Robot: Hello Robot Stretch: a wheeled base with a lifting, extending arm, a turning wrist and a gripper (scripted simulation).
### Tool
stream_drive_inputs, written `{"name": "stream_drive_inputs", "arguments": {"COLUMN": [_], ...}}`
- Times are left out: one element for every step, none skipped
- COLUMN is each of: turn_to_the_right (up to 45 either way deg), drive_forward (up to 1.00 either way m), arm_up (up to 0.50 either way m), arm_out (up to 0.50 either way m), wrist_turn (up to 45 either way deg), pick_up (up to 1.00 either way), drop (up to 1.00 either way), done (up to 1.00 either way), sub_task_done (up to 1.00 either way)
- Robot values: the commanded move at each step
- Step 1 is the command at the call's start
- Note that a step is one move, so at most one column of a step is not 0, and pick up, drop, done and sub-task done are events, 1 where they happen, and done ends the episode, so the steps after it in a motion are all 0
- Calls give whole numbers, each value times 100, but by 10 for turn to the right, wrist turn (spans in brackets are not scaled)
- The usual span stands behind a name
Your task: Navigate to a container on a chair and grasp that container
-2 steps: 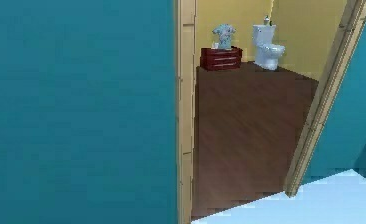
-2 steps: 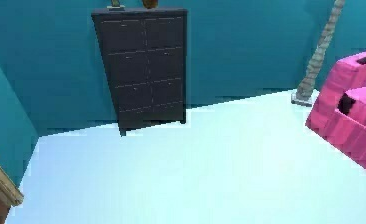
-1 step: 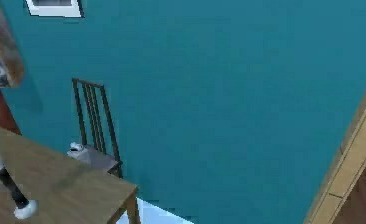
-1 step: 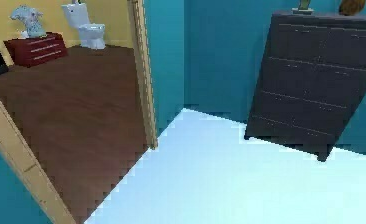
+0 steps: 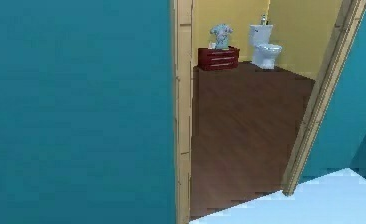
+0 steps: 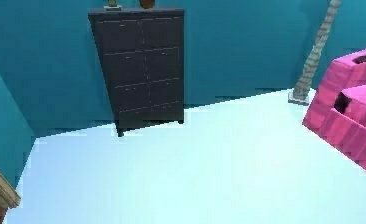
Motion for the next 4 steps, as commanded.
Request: {"name": "stream_drive_inputs", "arguments": {"turn_to_the_right": [60,0,-450,-450], "drive_forward": [0,5,0,0], "arm_up": [0,0,0,0], "arm_out": [0,0,0,0], "wrist_turn": [0,0,0,0], "pick_up": [0,0,0,0], "drop": [0,0,0,0], "done": [0,0,0,0], "sub_task_done": [0,0,0,0]}}
